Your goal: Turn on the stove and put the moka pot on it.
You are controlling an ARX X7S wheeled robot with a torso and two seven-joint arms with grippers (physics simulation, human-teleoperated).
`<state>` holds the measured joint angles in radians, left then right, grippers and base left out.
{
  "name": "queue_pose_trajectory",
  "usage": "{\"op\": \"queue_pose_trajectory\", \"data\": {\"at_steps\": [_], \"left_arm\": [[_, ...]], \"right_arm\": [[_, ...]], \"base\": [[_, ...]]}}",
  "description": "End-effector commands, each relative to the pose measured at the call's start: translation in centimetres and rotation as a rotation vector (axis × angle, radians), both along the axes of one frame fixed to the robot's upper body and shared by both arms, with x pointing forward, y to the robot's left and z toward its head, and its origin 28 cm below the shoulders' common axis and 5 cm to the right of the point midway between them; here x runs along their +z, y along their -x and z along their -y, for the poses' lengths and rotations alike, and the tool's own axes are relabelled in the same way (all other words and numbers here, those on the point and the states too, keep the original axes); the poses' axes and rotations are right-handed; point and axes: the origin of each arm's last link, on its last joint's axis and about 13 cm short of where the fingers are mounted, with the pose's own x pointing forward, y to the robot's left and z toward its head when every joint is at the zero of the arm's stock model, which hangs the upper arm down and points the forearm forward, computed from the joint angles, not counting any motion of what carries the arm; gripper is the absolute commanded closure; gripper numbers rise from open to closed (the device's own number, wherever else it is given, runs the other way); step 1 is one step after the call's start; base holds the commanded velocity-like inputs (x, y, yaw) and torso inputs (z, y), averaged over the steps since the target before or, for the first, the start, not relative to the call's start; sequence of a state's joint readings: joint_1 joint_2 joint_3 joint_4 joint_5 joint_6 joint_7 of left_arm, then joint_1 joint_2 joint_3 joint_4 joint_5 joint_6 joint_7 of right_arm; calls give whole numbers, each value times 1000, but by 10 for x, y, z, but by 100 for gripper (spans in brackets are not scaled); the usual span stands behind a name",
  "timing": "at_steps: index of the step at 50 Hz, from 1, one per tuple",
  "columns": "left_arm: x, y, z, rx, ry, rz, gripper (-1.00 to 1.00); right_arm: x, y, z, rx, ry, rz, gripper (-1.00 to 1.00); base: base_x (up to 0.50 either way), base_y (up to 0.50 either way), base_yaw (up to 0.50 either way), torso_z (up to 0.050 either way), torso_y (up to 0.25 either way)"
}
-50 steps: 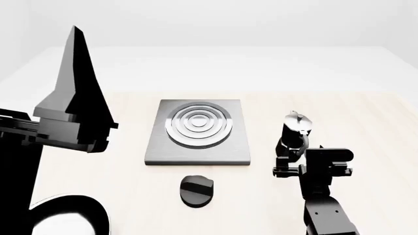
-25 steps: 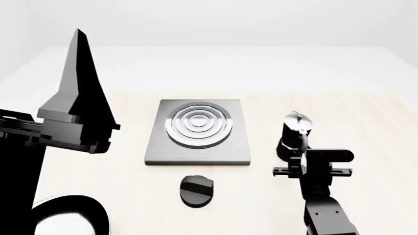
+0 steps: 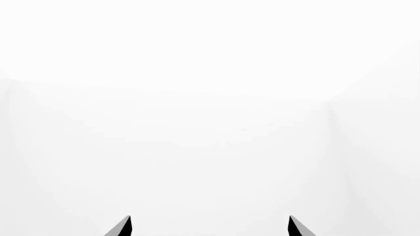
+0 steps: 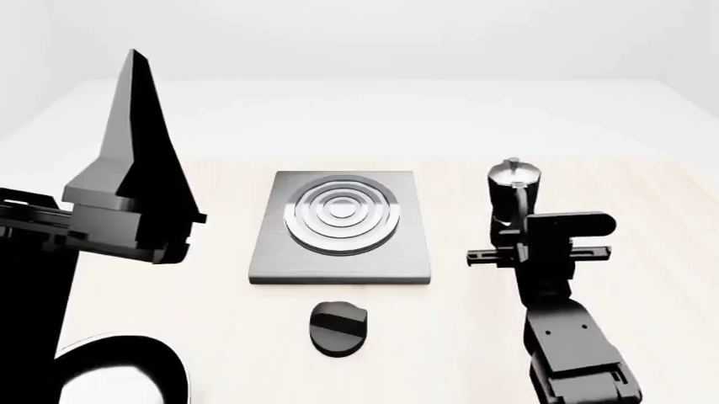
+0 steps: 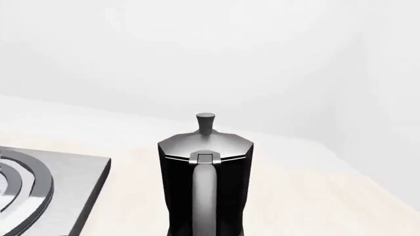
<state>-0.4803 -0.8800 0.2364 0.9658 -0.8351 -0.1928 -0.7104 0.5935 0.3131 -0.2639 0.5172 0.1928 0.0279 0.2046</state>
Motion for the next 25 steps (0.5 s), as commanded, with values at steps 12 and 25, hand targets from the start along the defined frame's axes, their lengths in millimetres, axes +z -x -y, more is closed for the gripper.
{"op": "queue_pose_trajectory", "data": {"at_steps": [12, 25], "left_arm": [[-3, 1, -2, 5, 9, -4, -100], [-2, 0, -2, 10, 6, -8, -100]], "right_arm": [[109, -56, -17, 67, 3, 208, 100], [114, -92, -14, 46, -78, 236, 100]], "base": [[0, 0, 0, 0, 1], [0, 0, 0, 0, 2]]}}
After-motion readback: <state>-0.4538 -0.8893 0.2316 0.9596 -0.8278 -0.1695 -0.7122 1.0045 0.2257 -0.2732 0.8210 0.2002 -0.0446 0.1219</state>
